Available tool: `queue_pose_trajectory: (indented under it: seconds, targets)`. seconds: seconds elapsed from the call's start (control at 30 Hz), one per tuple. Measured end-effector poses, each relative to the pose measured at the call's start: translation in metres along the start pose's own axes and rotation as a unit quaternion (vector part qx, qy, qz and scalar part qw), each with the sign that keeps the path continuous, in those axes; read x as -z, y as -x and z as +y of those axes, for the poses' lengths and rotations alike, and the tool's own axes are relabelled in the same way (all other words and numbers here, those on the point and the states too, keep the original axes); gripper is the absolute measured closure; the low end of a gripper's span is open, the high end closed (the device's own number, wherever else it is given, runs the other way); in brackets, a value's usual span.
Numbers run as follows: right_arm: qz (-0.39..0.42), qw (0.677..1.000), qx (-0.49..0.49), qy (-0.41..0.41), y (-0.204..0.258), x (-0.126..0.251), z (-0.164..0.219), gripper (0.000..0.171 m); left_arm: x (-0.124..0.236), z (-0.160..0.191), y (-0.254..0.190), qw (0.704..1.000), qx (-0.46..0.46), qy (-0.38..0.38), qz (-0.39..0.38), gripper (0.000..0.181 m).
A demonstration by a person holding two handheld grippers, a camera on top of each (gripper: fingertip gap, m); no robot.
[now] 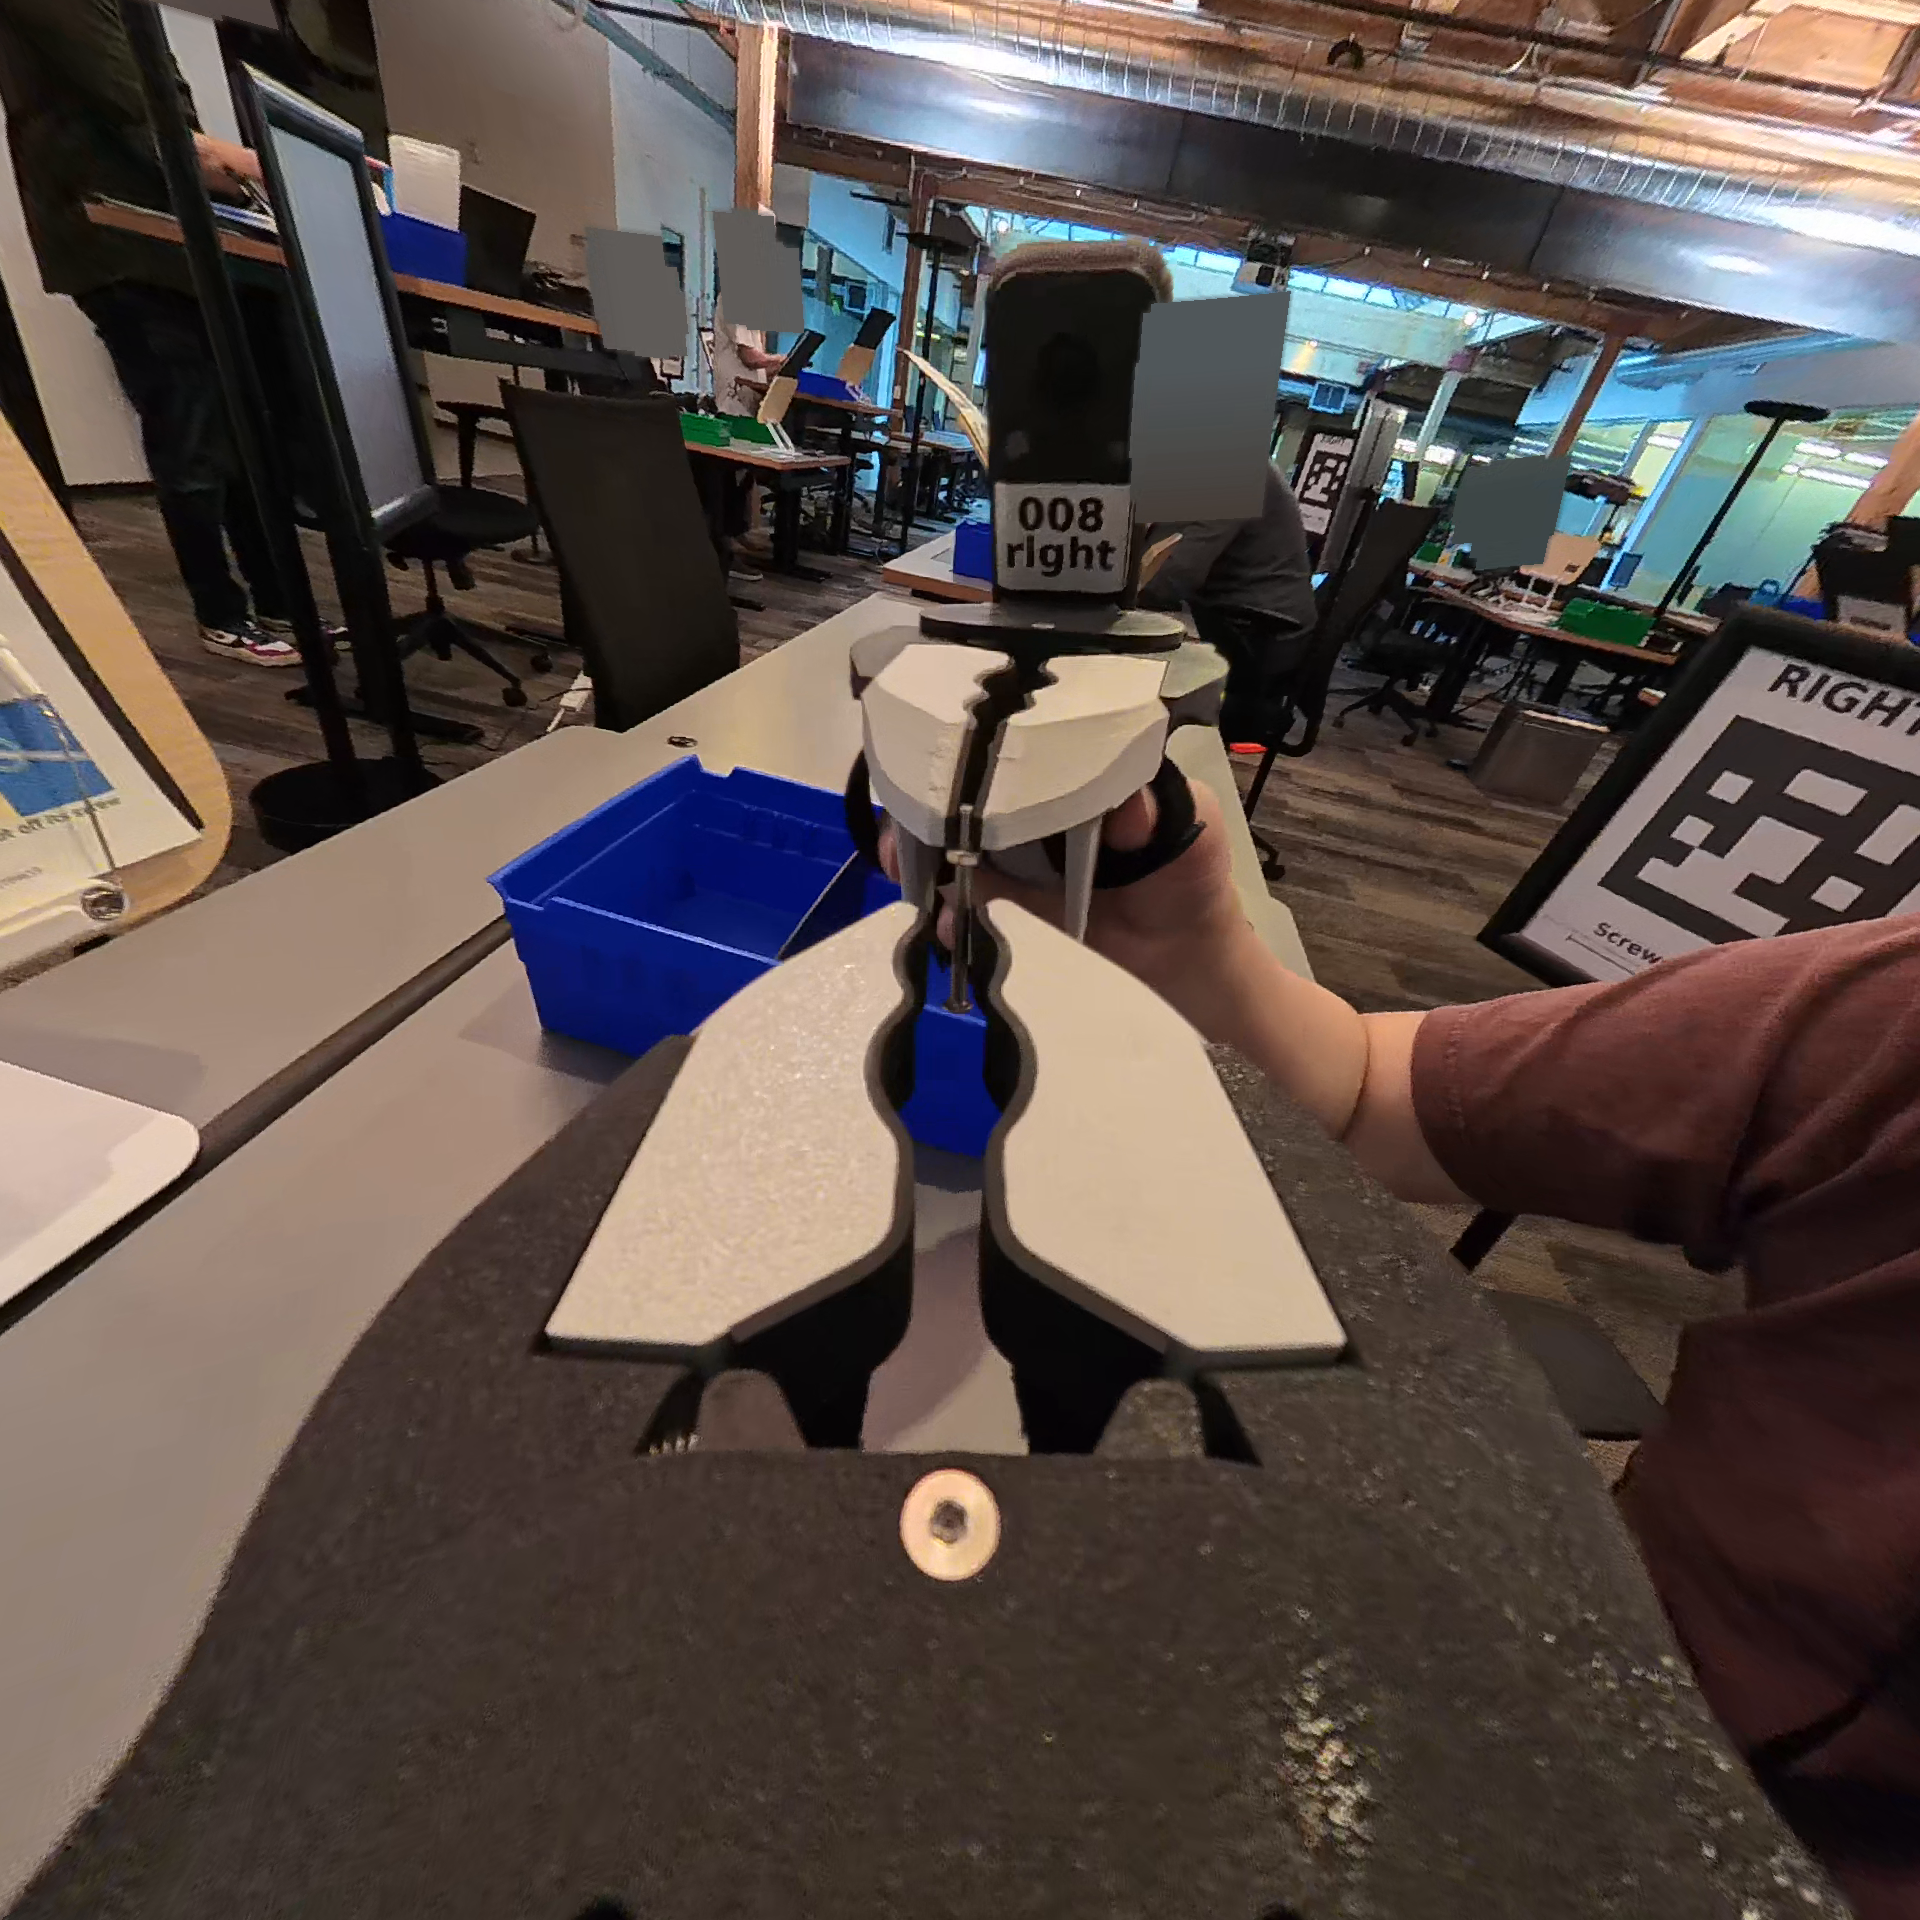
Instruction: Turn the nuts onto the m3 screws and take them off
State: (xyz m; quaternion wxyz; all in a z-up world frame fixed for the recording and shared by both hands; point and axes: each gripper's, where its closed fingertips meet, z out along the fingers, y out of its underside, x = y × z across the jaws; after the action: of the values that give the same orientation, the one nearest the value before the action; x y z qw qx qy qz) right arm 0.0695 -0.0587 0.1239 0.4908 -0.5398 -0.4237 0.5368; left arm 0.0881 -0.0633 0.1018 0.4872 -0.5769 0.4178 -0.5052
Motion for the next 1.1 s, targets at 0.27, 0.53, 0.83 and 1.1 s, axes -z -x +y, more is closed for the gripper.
queue_pose_trajectory:
  seconds: [0.27,0.53,0.83,1.1]
  targets:
    - [-0.001,1.000,0.009,0.022,0.001,0.000,0.004,0.168,-0.007,0.014,-0.003,0.999,0.008,0.036,0.017,0.177]
    - [0.037,0.999,0.037,0.002,-0.008,0.002,-0.003,0.134,-0.006,0.014,-0.003,0.999,0.013,0.038,0.018,0.179]
    - [0.007,1.000,0.004,0.022,-0.008,-0.009,0.012,0.133,-0.008,0.013,-0.009,0.999,0.000,0.035,0.023,0.178]
    - [-0.005,1.000,0.021,0.011,-0.009,0.009,0.000,0.135,-0.004,0.007,-0.010,0.999,-0.010,0.021,0.032,0.179]
